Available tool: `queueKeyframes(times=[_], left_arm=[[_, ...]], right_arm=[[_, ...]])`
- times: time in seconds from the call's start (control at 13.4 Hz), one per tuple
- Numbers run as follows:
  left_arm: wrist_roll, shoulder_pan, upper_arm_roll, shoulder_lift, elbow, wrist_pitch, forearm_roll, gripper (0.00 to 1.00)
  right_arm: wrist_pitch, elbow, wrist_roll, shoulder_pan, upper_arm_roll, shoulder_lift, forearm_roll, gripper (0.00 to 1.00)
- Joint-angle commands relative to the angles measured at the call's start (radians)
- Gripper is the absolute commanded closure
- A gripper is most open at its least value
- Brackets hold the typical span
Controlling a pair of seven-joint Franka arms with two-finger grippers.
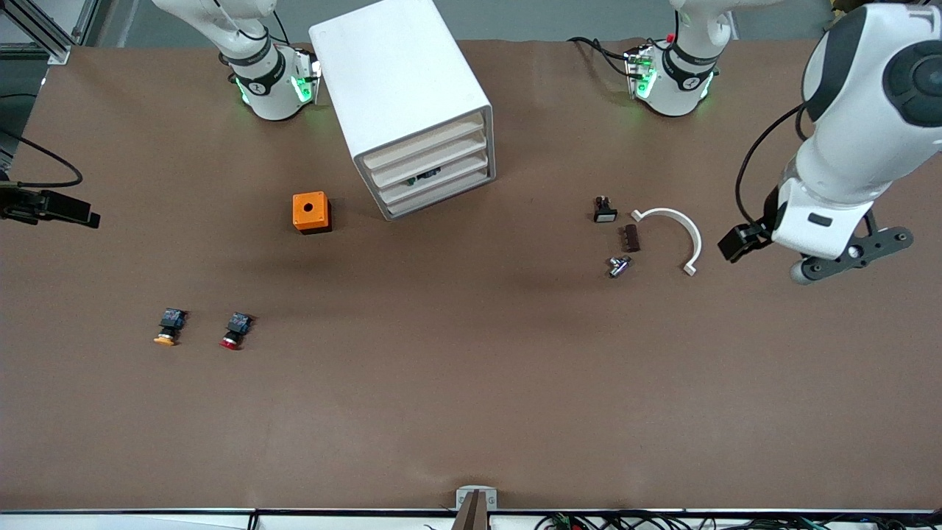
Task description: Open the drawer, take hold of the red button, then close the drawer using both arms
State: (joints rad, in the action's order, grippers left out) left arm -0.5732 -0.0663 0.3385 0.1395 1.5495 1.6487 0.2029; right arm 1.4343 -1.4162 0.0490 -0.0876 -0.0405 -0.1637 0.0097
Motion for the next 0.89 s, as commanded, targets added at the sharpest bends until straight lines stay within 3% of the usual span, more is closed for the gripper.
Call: queueKeyframes(times=[0.0, 0.52, 0.82], left_arm=[[0.085, -0.029, 0.011, -0.047, 0.004, -0.059, -0.016, 0.0], [0.39, -0.147, 0.01, -0.13, 0.008, -0.133, -0.146, 0.0], [0.414, -0.127, -0.012, -0.193, 0.037, -0.155, -0.171, 0.0]], right_arm=[[-0.026, 0.039, 0.011, -0.017, 0.004, 0.0, 0.001, 0.0], [-0.094, 0.03, -0.035, -0.017, 0.017, 0.052, 0.012, 0.0], [-0.103, -0.035, -0.038, 0.011, 0.017, 0.13, 0.009, 0.0]])
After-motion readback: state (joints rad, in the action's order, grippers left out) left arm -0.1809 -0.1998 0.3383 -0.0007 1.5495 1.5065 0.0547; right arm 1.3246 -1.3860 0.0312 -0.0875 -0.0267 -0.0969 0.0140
